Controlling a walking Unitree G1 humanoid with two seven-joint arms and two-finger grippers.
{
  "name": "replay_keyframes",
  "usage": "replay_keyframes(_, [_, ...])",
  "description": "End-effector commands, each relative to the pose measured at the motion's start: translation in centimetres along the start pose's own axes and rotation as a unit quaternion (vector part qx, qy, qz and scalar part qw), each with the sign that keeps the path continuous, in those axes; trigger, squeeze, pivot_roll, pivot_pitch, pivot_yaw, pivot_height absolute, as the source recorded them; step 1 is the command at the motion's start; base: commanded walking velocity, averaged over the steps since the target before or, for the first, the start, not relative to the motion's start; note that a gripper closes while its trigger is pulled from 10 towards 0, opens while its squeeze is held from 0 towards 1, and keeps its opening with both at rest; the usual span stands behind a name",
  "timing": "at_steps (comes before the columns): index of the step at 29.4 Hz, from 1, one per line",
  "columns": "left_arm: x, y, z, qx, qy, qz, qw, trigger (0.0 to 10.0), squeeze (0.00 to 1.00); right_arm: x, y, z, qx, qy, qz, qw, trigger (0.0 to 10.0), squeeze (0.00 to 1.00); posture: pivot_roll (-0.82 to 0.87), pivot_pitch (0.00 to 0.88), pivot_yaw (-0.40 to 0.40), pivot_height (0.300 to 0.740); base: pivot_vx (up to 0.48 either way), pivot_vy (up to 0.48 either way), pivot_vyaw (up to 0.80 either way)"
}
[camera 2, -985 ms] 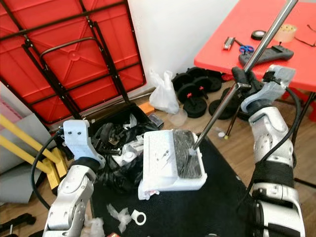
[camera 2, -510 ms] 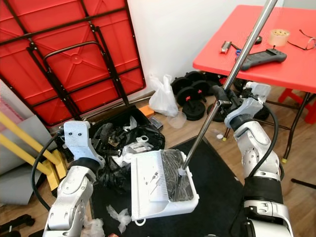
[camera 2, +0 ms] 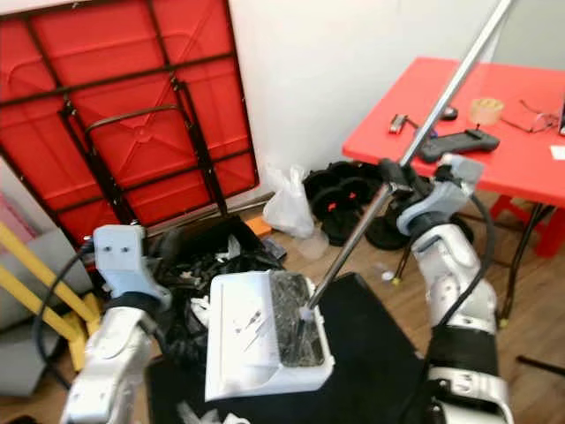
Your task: Sweep floor
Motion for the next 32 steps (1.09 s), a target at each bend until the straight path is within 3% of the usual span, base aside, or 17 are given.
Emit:
replay_keyframes(1, [-0.3,1.0,-0.5,0.013,0.010,0.016,1.000,10.0,0.00,0.7,1.8,0.7,0.006,-0.019,0.035,0.999,10.0,0.00,-0.20,0.000,0.009,0.740,0.334,0.000,0.80])
replay_keyframes(17, [-0.5,0.9,-0.5,0.012,0.010,0.012,1.000,10.0,0.00,1.1,1.8,1.4,0.024,-0.025,0.029,0.999,10.0,0.00,-0.20,0.000,0.007,0.740,0.332,0.000,0.00])
replay_keyframes(32, [-0.5,0.6,-0.6,0.009,0.011,0.008,1.000,10.0,0.00,1.4,1.9,2.2,0.007,-0.029,0.032,0.999,10.0,0.00,-0.20,0.000,0.006,0.740,0.332,0.000,0.00])
Point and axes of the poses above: a point about 5 cm out from each wrist's last joint towards the gripper, its own x axis pointing out of the wrist towards the gripper, its own z axis along the axis of the wrist's last joint, y = z × x, the point moved 1 cm from there along x, pointing out of the wrist towards the gripper, and after that the axes turned 14 degrees about x, right-handed, at the moved point
